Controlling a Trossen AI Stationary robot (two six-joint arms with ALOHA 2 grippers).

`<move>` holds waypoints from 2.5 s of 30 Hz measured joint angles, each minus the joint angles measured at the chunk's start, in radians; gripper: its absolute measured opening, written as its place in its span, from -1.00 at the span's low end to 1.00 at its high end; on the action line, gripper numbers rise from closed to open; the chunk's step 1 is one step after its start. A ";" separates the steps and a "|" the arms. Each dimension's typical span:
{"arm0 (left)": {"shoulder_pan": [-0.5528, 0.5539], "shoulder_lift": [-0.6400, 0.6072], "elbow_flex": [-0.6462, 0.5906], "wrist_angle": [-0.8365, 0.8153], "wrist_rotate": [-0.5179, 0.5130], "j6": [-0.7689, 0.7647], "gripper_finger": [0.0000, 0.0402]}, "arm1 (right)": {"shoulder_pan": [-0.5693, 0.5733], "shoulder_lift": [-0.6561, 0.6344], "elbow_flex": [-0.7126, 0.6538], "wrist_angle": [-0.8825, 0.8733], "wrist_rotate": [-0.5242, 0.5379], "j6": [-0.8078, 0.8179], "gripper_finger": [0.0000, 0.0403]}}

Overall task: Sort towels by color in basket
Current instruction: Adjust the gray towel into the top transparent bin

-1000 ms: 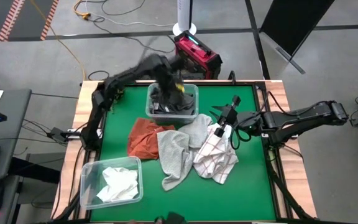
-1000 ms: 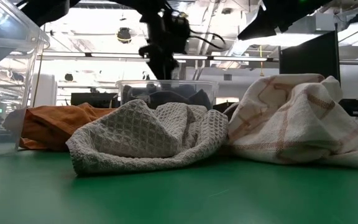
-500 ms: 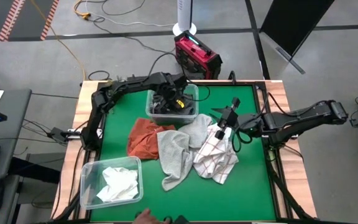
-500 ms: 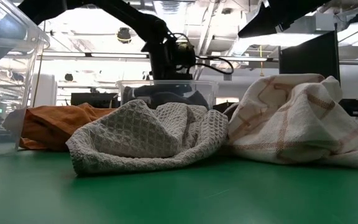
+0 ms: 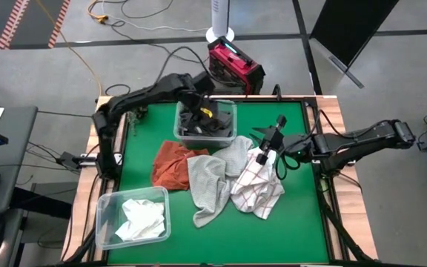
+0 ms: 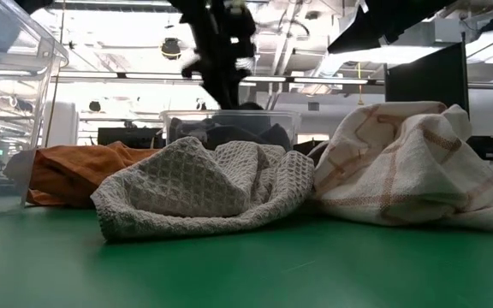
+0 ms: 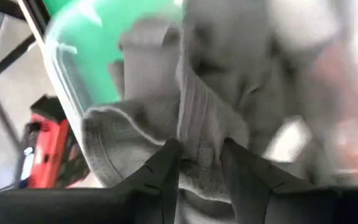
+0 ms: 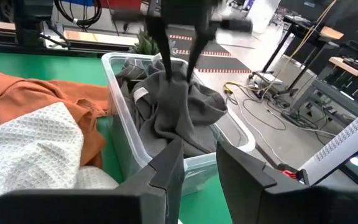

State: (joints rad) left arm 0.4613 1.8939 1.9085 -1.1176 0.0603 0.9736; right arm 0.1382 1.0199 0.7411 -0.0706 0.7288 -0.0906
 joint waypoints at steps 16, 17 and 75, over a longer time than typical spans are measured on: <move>0.038 -0.041 -0.404 0.282 -0.066 0.003 -0.46 | -0.001 0.000 0.000 -0.002 0.000 0.003 -0.37; 0.035 -0.048 -0.402 0.280 -0.074 0.007 -0.46 | -0.004 0.000 0.000 -0.002 0.000 0.002 -0.37; 0.015 -0.159 -0.909 1.387 -0.130 0.616 -1.00 | -0.016 0.000 0.000 0.042 -0.027 -0.021 -0.37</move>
State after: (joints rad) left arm 0.4768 1.7351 0.9992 0.2694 -0.0693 1.5892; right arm 0.1218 1.0195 0.7413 -0.0290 0.7021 -0.1113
